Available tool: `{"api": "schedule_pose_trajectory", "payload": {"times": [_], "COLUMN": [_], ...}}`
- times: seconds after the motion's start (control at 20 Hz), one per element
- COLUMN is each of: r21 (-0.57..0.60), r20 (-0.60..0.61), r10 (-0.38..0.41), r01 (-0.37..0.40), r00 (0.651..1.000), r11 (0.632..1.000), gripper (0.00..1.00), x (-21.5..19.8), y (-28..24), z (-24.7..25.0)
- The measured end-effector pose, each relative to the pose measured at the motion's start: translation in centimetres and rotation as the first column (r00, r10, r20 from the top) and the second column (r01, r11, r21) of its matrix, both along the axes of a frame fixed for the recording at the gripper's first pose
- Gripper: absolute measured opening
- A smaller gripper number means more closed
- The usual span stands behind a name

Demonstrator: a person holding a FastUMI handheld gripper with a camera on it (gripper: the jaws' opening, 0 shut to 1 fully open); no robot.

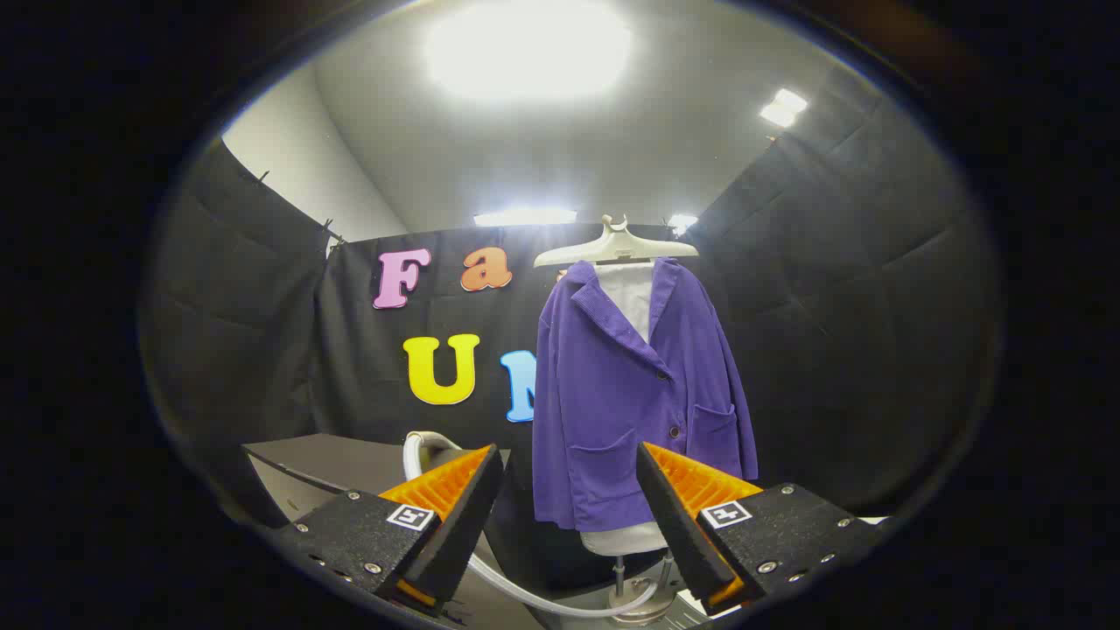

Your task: Iron the clothes twice with a garment steamer, once on the left side and once on the right side.

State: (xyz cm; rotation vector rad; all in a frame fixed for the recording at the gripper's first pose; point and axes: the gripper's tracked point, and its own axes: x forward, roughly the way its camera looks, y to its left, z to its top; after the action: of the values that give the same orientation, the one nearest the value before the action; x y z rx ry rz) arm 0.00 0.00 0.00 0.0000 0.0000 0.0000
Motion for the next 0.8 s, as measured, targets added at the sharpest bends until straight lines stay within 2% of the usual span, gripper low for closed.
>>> {"api": "schedule_pose_trajectory", "payload": {"times": [0.4,0.8], "r21": [-0.009,-0.004], "r20": [-0.022,-0.037], "r10": [0.022,-0.009], "r01": [-0.022,0.009], "r00": [1.0,0.999], "r11": [1.0,1.0], "gripper": [0.94,0.95], "x": [0.3,0.0], "y": [1.4,1.3], "z": [-0.8,-1.6]}}
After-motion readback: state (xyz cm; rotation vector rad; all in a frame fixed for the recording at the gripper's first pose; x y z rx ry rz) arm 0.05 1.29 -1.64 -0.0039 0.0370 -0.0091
